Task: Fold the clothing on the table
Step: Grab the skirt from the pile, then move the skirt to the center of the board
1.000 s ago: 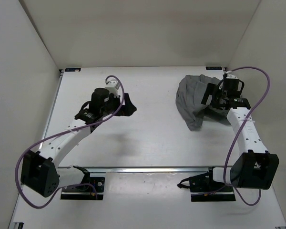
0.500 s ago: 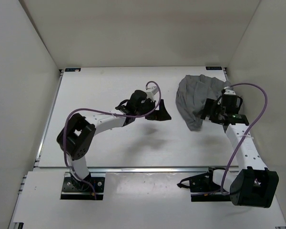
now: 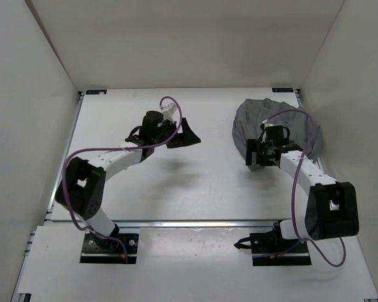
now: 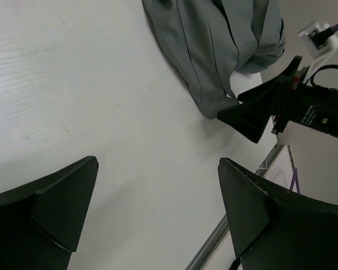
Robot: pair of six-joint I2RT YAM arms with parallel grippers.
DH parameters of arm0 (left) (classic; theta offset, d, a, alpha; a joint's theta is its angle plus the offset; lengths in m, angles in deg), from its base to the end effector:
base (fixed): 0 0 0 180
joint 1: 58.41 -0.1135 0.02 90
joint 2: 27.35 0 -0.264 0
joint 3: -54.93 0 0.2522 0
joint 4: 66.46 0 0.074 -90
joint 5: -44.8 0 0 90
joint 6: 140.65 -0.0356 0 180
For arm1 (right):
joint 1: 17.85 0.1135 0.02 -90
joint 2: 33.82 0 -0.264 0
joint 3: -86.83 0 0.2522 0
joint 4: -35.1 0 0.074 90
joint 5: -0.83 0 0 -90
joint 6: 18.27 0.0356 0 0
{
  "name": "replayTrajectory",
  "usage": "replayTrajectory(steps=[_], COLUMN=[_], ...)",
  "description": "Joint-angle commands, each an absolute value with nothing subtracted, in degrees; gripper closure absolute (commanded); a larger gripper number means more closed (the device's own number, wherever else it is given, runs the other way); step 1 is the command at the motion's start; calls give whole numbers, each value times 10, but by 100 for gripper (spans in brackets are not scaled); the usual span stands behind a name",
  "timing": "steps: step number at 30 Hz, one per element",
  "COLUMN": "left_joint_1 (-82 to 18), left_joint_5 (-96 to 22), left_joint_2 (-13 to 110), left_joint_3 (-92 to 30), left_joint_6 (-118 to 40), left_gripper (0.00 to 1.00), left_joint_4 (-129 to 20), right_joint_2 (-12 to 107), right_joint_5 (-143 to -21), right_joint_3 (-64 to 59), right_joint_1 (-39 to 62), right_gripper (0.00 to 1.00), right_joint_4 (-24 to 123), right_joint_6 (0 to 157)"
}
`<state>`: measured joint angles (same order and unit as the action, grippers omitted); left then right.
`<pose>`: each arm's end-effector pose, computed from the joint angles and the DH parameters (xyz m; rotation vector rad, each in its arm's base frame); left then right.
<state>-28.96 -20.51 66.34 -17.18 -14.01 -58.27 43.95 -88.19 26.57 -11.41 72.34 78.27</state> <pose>0.3095 -0.1918 0.2314 0.1428 2.2453 -1.1154 0.2661 0.0306 0.2061 -0.0047 2.5299 0.1123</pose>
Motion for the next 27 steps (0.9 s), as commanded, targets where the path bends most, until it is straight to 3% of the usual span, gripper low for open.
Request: replayTrajectory(steps=[1, 3, 5, 6, 9, 11, 12, 20, 23, 26, 27], left_joint_1=[-311, -331, -336, -342, -347, -349, -355, -395, -427, -444, -457], left_joint_5=[-187, -181, -173, -172, -170, -170, -170, -172, -196, -231, -240], left_joint_2=[599, 593, 587, 586, 582, 578, 578, 539, 507, 473, 457], left_joint_3=[-155, -144, -138, -136, -136, -131, -127, -74, -34, -6, -7], left_joint_6=[-167, -170, -173, -173, -179, -179, -180, -165, -148, -144, -139], left_gripper=[1, 1, 1, 1, 1, 1, 1, 1, 2, 2, 1], left_joint_4=[-568, -567, -569, -568, -562, -564, -564, -578, -589, -570, -566], right_joint_2=[454, 469, 483, 492, 514, 522, 526, 627, 693, 787, 790], right_joint_5=[-914, -917, -919, -926, -952, -967, -966, -776, -745, -761, -762], right_joint_3=[246, 236, 235, 231, 205, 192, 179, -48, -203, -487, -511], right_joint_1=[-105, -104, -103, -103, -92, -83, -81, 5, 84, 163, 176], right_gripper=[10, 14, 28, 41, 63, 92, 99, 99, 100, 100, 100], right_joint_4=[693, 697, 693, 695, 698, 699, 702, 785, 844, 951, 947], right_joint_6=[753, 748, 742, 741, 733, 726, 726, 723, 699, 682, 688])
